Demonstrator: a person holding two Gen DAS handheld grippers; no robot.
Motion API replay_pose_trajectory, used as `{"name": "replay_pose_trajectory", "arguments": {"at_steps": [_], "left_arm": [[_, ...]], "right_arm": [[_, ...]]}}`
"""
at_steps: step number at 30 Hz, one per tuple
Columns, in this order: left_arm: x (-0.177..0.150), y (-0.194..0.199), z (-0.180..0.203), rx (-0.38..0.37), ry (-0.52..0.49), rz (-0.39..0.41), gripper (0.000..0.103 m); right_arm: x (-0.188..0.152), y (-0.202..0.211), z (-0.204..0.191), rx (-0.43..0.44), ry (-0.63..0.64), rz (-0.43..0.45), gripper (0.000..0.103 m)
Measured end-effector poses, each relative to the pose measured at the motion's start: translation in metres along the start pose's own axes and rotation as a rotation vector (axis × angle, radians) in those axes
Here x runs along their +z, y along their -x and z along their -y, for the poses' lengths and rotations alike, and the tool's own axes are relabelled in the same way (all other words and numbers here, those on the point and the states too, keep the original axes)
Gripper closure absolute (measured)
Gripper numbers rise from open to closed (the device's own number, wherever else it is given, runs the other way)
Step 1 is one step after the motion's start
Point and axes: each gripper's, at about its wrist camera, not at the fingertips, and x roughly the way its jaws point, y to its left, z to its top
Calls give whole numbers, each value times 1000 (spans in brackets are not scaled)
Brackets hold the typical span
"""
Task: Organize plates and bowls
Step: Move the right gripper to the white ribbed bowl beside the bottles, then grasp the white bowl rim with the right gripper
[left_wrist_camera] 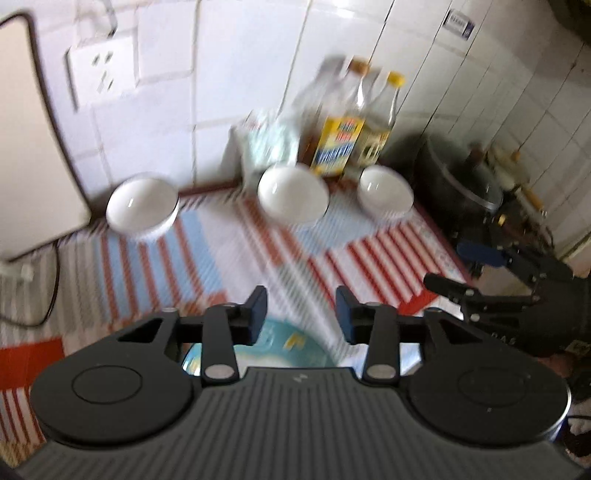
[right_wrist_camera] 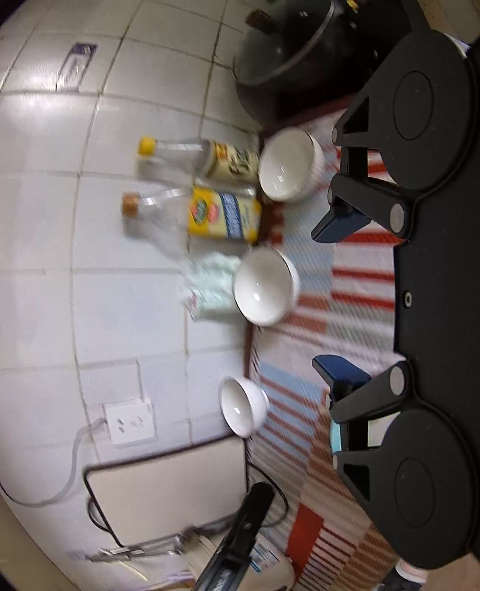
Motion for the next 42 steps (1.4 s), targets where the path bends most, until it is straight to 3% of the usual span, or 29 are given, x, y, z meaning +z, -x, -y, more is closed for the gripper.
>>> {"name": "replay_pose_trajectory", "arguments": {"at_steps": [2, 4, 11, 15, 20, 26, 32, 40, 42], "left_arm": [[10, -7, 13, -8, -3, 22, 58], [19, -18, 25, -19, -8, 31, 54], [50, -68, 66, -21, -5, 54, 49], [61, -100, 86, -32, -6, 71, 41], [64, -152, 109, -23, 0, 81, 40], [58, -224, 132, 11, 54, 64, 40], [62, -266, 127, -13, 177, 84, 46], [79, -311, 127, 35, 125, 35, 47], [82, -321, 123, 23, 130, 18, 53]], "right_arm": [[2, -3, 16, -24, -7, 6, 25], [4, -6, 33, -49, -12, 19, 12], [1, -27, 90, -84, -17, 48, 12], [-8, -43, 115, -93, -10, 71, 7], [-26, -80, 142, -97, -16, 54, 4], [-51, -131, 160, -101, -36, -8, 4], [-59, -163, 162, -69, -29, -34, 4], [-52, -201, 167, -38, -20, -92, 4], [-50, -207, 166, -47, -9, -98, 4]]}}
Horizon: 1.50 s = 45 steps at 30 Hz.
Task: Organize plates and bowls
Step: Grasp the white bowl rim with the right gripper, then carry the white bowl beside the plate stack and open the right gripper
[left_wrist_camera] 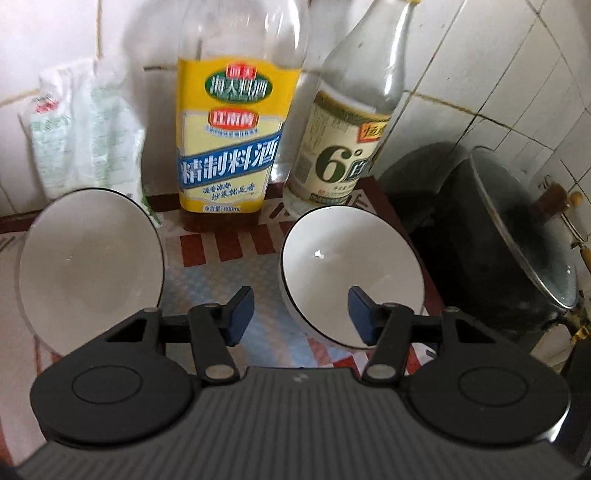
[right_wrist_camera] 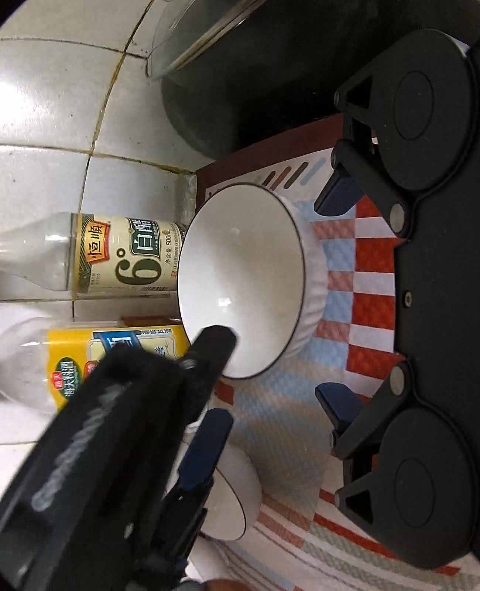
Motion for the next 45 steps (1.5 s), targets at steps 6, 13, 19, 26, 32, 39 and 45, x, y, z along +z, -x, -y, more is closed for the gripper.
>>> {"name": "replay_pose_trajectory", "arguments": {"at_steps": [6, 13, 19, 26, 32, 39, 45], "left_arm": [[12, -27, -7, 21, -31, -48, 64], [5, -32, -2, 7, -113, -44, 89], [8, -32, 0, 24, -119, -59, 90], [6, -8, 0, -6, -111, -104, 89], [-7, 25, 4, -6, -125, -114, 89], [-26, 64, -2, -27, -72, -156, 89], [-48, 97, -9, 2, -65, -165, 89]], "right_arm": [[7, -11, 10, -25, -49, 0, 5], [11, -22, 13, 0, -46, 3, 4], [20, -34, 9, 3, -23, -16, 5], [16, -6, 0, 18, -55, -15, 5], [10, 34, -23, 13, 1, -3, 5], [2, 74, -45, 21, 41, -3, 5], [-7, 102, -71, 52, 90, -2, 5]]}}
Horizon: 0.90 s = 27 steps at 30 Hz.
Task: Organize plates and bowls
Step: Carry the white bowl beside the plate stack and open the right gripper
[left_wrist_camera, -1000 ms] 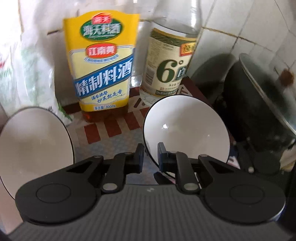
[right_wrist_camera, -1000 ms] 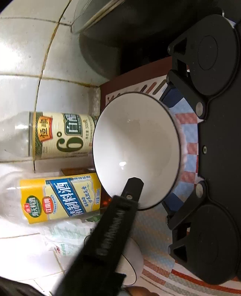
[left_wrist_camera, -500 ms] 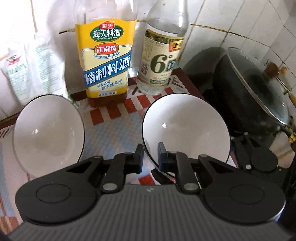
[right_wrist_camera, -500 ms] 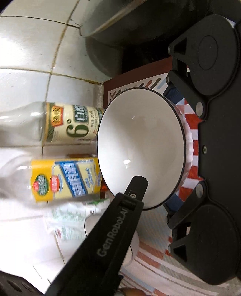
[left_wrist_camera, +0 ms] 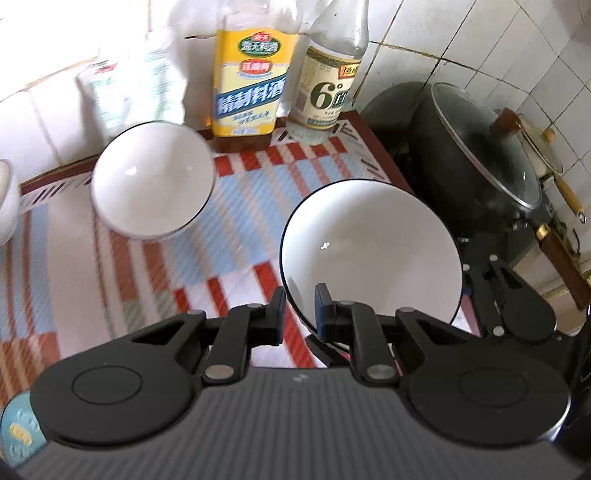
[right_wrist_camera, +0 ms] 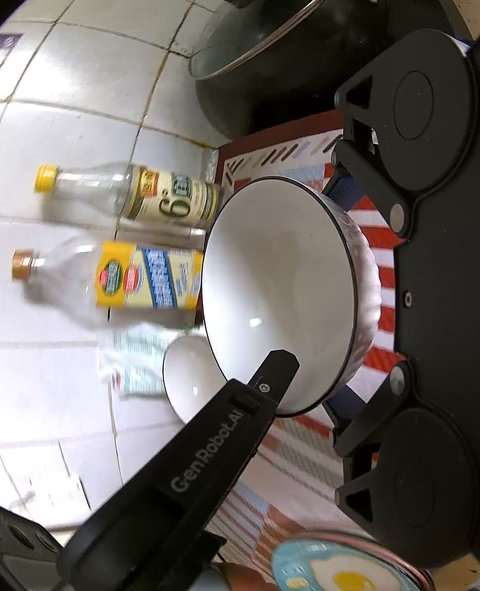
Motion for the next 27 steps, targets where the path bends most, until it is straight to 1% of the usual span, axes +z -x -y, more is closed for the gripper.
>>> {"name": "replay_pose_trajectory", "arguments": {"at_steps": [4, 12, 20, 23, 27], "left_arm": [[-17, 16, -9, 26, 19, -1, 89], [-52, 31, -27, 40, 35, -28, 89], [-60, 31, -41, 39, 4, -74, 89], [-60, 29, -45, 32, -22, -85, 89], [-63, 21, -49, 32, -30, -95, 89]], "right_arm": [[-4, 10, -20, 23, 47, 3, 5], [-19, 25, -53, 48, 70, -8, 5], [-37, 28, -73, 43, 41, -16, 5], [-44, 26, -76, 36, 10, -12, 5], [-49, 19, -78, 36, -10, -17, 5]]}}
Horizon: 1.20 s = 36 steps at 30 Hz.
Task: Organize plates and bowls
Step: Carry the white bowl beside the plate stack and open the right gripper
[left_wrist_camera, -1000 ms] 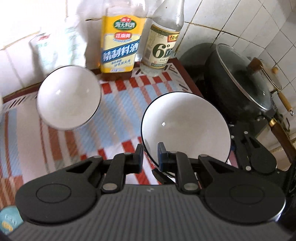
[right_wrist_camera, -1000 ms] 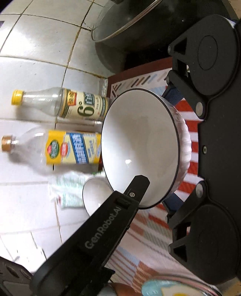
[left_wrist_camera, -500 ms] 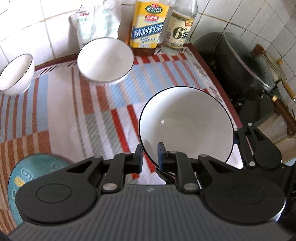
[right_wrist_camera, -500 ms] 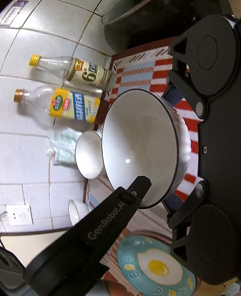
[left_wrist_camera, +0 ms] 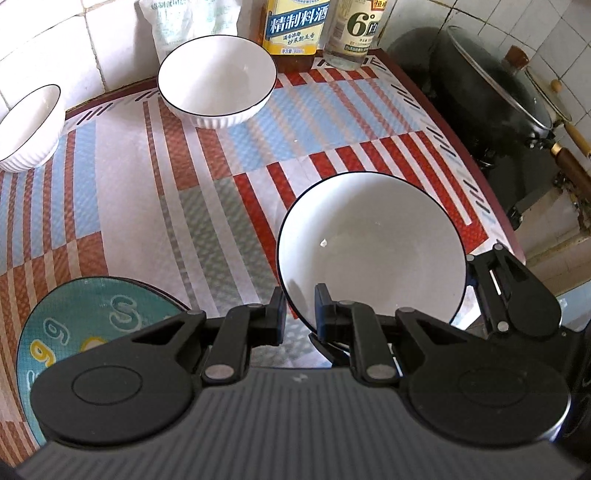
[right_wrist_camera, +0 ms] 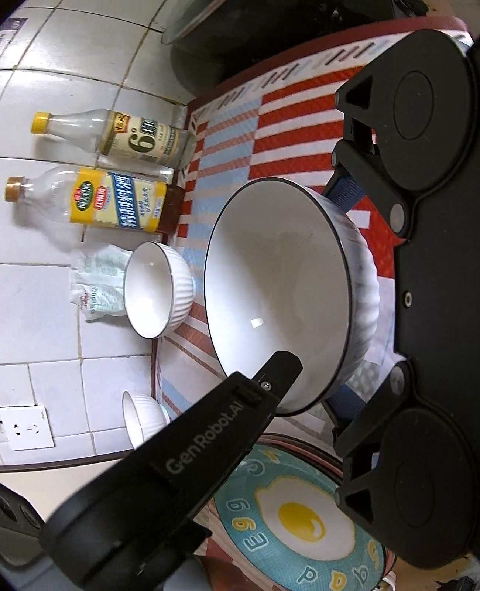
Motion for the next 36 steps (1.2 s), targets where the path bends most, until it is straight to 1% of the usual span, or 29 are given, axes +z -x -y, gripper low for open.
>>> {"name": "replay_pose_trajectory", "arguments": {"at_steps": [6, 10, 15, 17, 19, 21, 22, 24, 28, 32, 36], "left_arm": [[0, -15, -4, 3, -7, -12, 89], [-2, -22, -8, 4, 2, -24, 89], [-4, -22, -5, 20, -35, -22, 89], [-4, -23, -7, 3, -15, -32, 88], [-5, -24, -10, -12, 12, -47, 85], [-6, -24, -11, -28, 4, -61, 81], [-6, -22, -12, -33, 0, -64, 81], [-4, -19, -13, -45, -7, -61, 74], [2, -4, -20, -74, -14, -55, 72], [8, 19, -30, -112, -18, -32, 68], [18, 46, -47, -151, -2, 2, 65]], "right_arm": [[-7, -14, -1, 6, 20, -6, 5], [-11, -23, -2, 9, 21, -30, 5], [-12, -25, -5, 4, 38, -33, 5], [-11, -27, -6, -3, 41, -56, 5], [-8, -29, -8, -18, 48, -89, 5], [-7, -30, -11, -46, 72, -123, 4], [-6, -29, -13, -54, 80, -133, 4], [-4, -25, -14, -72, 90, -144, 4], [0, -16, -12, -81, 92, -171, 4], [4, 1, -11, -52, 59, -210, 4], [13, 27, -10, -21, 11, -186, 4]]}}
